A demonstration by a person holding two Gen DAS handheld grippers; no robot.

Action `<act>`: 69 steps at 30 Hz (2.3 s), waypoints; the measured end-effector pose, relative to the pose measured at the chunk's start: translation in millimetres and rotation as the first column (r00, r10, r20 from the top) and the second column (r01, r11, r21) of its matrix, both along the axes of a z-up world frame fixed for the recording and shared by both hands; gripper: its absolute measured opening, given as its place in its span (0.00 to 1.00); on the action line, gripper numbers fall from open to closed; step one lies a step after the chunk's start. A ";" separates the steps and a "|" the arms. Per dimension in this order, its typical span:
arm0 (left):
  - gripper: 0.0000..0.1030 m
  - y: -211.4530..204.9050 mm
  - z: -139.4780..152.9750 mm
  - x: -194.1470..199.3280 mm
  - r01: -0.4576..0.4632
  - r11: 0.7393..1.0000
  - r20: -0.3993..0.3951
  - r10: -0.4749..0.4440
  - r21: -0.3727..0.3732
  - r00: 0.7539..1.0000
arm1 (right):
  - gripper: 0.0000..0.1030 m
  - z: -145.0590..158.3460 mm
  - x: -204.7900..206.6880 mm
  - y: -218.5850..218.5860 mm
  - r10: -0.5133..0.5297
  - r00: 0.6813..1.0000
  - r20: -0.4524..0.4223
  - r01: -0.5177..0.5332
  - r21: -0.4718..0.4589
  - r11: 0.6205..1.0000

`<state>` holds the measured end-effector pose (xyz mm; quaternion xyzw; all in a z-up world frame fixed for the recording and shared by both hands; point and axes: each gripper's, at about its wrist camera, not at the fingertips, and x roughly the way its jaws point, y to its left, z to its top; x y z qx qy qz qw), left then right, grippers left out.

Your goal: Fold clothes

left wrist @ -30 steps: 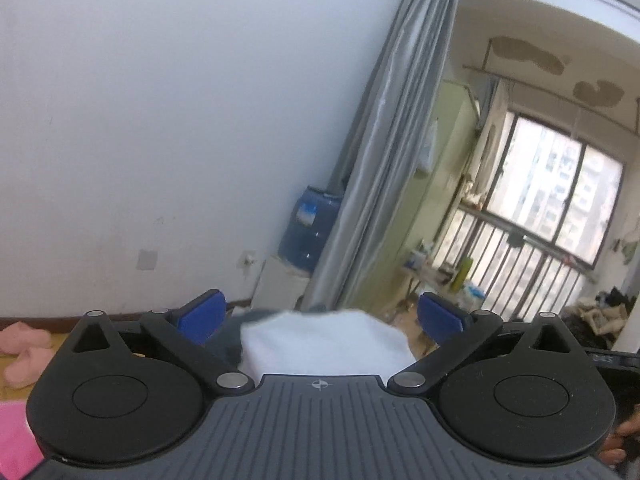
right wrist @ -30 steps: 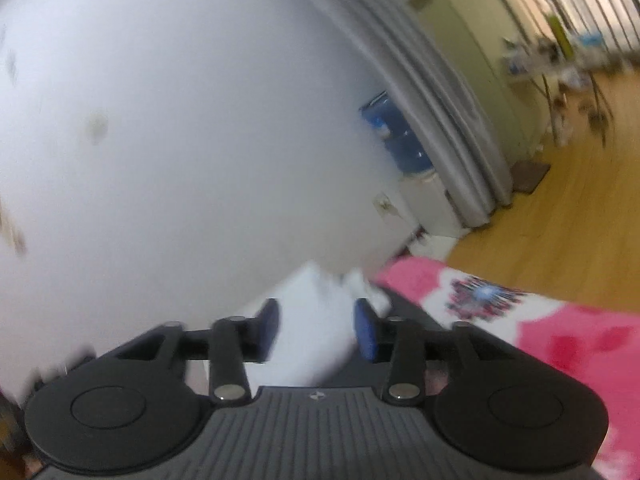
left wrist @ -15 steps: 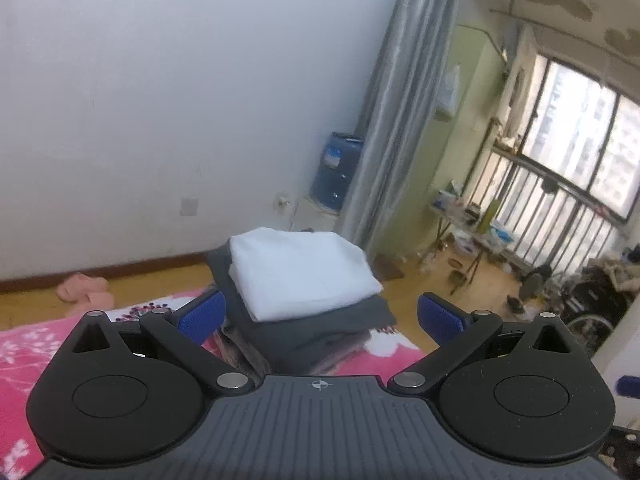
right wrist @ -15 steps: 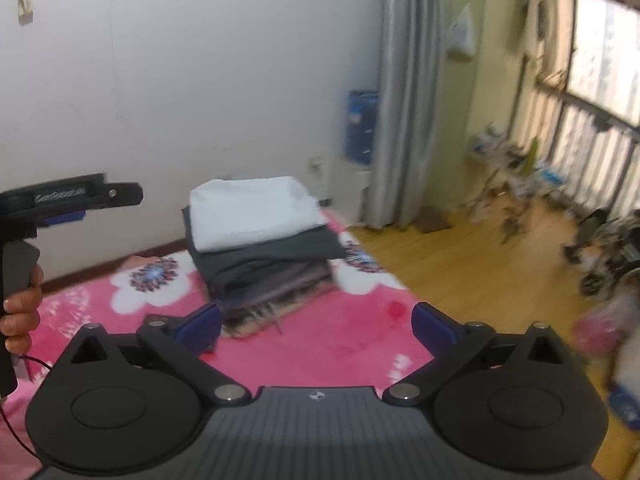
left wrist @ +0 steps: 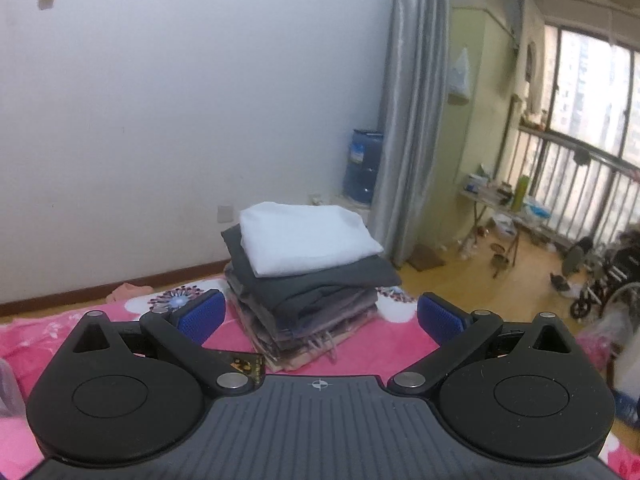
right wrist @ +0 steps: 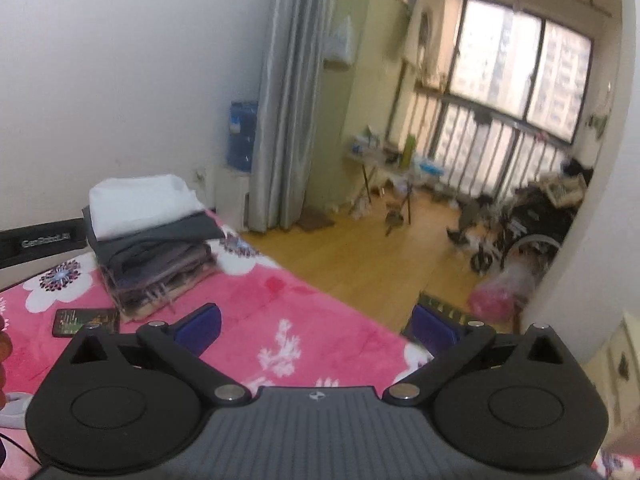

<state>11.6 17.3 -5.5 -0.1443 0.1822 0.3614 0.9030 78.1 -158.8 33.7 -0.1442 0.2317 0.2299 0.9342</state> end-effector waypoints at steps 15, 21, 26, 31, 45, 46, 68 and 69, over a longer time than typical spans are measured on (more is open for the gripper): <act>1.00 -21.3 -50.1 22.2 -0.039 0.997 -0.054 0.036 -0.064 0.998 | 1.00 -64.4 0.1 22.4 0.038 0.999 -0.024 -0.040 -0.085 0.996; 1.00 -20.6 -64.9 23.4 -0.042 0.996 -0.096 0.035 -0.073 0.995 | 1.00 -73.9 6.3 36.1 0.028 0.999 -0.042 -0.032 -0.110 0.993; 1.00 -24.9 -65.7 24.9 -0.042 0.998 -0.105 0.036 -0.051 0.994 | 1.00 -80.1 11.5 39.0 0.018 0.998 -0.056 -0.024 -0.115 0.993; 1.00 -28.5 -67.6 24.7 -0.049 0.998 -0.113 0.044 -0.046 0.993 | 1.00 -82.8 13.6 35.5 0.009 0.996 -0.083 -0.018 -0.116 0.993; 1.00 -38.5 -66.9 23.0 -0.075 0.997 -0.136 0.073 -0.015 0.988 | 1.00 -89.0 17.8 27.4 -0.010 0.988 -0.152 -0.006 -0.103 0.995; 1.00 -38.8 -66.6 23.0 -0.077 0.997 -0.137 0.075 -0.013 0.988 | 1.00 -88.9 17.7 26.8 -0.010 0.988 -0.155 -0.005 -0.101 0.995; 1.00 -26.9 -66.2 13.1 -0.138 0.989 -0.152 0.144 0.053 0.978 | 1.00 -104.1 -6.5 59.0 0.136 0.970 -0.201 -0.170 -0.162 0.972; 1.00 -26.6 -66.3 12.8 -0.139 0.989 -0.154 0.146 0.054 0.977 | 1.00 -104.8 -6.0 60.4 0.135 0.970 -0.203 -0.170 -0.163 0.972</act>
